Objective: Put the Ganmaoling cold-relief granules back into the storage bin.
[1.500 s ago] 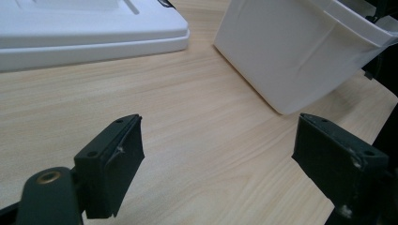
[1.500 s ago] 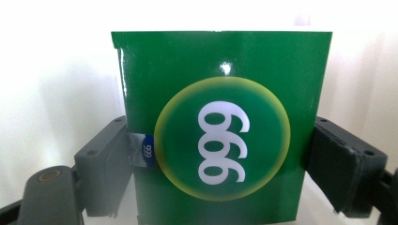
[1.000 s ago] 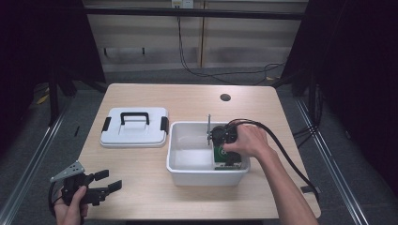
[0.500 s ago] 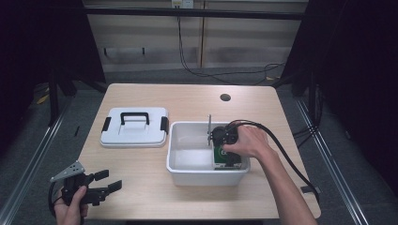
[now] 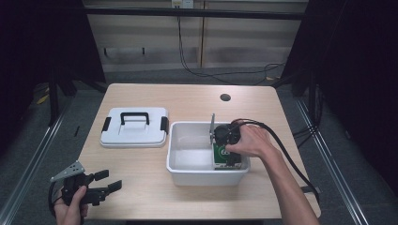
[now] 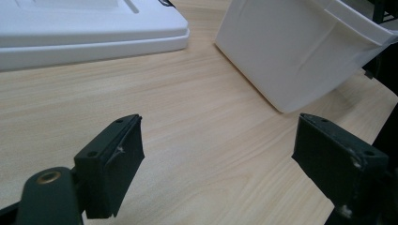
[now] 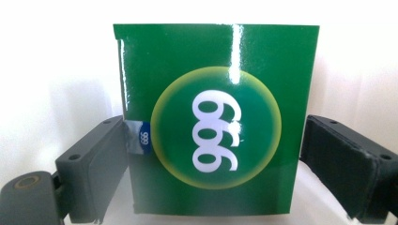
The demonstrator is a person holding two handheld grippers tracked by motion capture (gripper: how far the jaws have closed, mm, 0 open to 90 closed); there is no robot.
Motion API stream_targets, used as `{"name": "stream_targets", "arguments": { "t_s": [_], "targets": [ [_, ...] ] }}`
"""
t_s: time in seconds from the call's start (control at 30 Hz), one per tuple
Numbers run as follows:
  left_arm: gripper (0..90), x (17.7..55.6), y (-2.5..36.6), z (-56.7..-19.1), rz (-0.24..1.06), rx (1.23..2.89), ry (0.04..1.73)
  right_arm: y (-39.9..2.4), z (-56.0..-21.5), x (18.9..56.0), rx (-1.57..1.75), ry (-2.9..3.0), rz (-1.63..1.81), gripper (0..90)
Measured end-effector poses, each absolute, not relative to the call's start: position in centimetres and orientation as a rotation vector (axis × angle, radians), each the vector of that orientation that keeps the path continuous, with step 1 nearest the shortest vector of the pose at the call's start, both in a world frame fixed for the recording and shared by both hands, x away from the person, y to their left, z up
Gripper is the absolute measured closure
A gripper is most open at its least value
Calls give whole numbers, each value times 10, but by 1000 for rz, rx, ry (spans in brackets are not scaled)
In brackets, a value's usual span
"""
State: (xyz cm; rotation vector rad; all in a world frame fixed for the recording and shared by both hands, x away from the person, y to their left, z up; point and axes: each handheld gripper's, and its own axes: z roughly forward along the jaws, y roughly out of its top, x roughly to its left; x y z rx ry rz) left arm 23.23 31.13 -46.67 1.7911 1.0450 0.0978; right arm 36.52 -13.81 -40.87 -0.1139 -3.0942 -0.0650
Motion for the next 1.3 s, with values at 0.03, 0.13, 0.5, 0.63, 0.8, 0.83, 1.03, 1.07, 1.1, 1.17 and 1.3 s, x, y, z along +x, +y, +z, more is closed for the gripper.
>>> {"name": "stream_targets", "arguments": {
  "t_s": [0.03,0.13,0.5,0.63,0.8,0.83,1.03,1.07,1.1,1.17,1.3],
  "targets": [
    [162,232,311,-467,98,1790,1047,-139,-408,365,-124,-3092,-79,92],
    [162,233,311,-467,98,1791,1047,-143,-400,363,-148,-3092,-131,112],
    [162,232,311,-467,100,1793,1046,-159,-390,360,-233,-3102,-302,105],
    [162,233,311,-467,98,1789,1047,-163,-384,359,-252,-3093,-411,105],
    [162,233,311,-467,99,1795,1042,-167,-374,355,-294,-3107,-460,106],
    [162,233,311,-467,98,1790,1048,-169,-371,355,-332,-3104,-497,106],
    [162,233,310,-467,99,1795,1045,-180,-357,351,-404,-3113,-710,108],
    [162,233,311,-467,102,1795,1046,-182,-356,351,-402,-3107,-742,123],
    [162,233,311,-467,98,1793,1046,-186,-354,350,-430,-3096,-768,130],
    [162,233,311,-467,98,1790,1049,-190,-353,349,-452,-3099,-832,131],
    [162,233,311,-467,103,1796,1045,-198,-353,344,-483,-3091,-904,130]
  ]
}}
